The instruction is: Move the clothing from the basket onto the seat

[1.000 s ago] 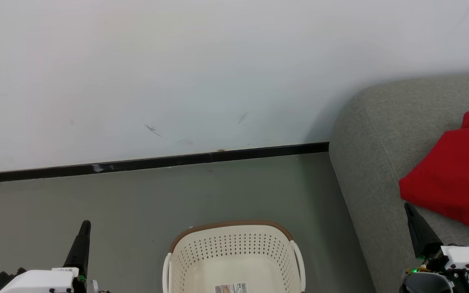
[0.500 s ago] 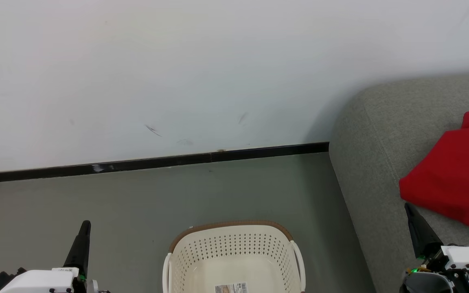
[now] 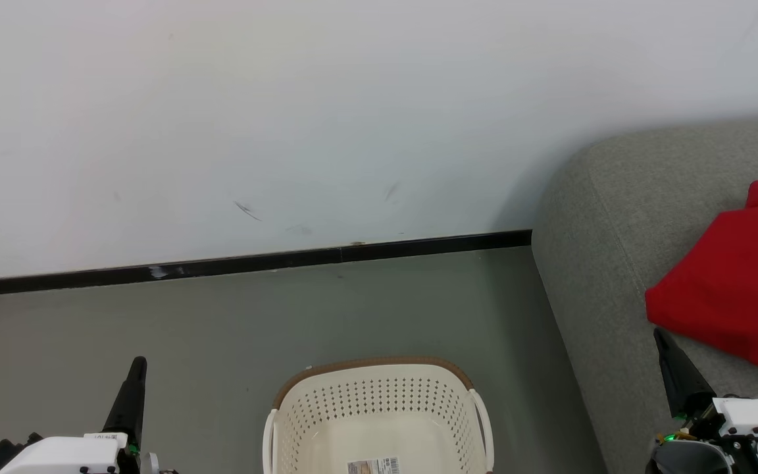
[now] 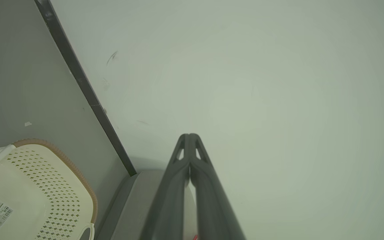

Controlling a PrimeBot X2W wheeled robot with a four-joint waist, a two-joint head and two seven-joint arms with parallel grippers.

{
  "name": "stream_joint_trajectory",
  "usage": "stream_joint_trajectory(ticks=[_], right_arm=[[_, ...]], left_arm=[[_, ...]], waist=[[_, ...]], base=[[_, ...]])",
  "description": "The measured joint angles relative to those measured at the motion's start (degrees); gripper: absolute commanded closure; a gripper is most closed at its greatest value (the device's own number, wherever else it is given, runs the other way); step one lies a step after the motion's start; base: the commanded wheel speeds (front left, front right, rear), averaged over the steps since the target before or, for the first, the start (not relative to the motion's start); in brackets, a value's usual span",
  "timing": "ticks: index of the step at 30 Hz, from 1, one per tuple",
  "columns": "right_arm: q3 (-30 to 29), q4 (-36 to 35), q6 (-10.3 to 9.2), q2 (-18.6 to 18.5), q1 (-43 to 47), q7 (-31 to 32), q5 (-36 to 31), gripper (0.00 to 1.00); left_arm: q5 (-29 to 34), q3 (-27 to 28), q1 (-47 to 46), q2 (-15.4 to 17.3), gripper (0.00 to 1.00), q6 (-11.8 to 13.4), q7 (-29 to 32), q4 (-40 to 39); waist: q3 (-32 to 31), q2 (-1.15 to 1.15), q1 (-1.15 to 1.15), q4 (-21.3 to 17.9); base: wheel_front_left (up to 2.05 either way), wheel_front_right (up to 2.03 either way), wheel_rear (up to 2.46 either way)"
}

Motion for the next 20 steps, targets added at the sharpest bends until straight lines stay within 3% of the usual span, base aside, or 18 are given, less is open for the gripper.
stream_joint_trajectory(ticks=[20], right_arm=[[-0.12, 0.01, 0.0, 0.09, 0.0, 0.07, -0.16, 1.0]], left_arm=[[0.0, 0.0, 0.0, 0.0, 1.0, 0.0, -0.01, 0.0]], waist=[[0.0, 0.0, 0.0, 0.0]], base=[[0.0, 0.0, 0.0]])
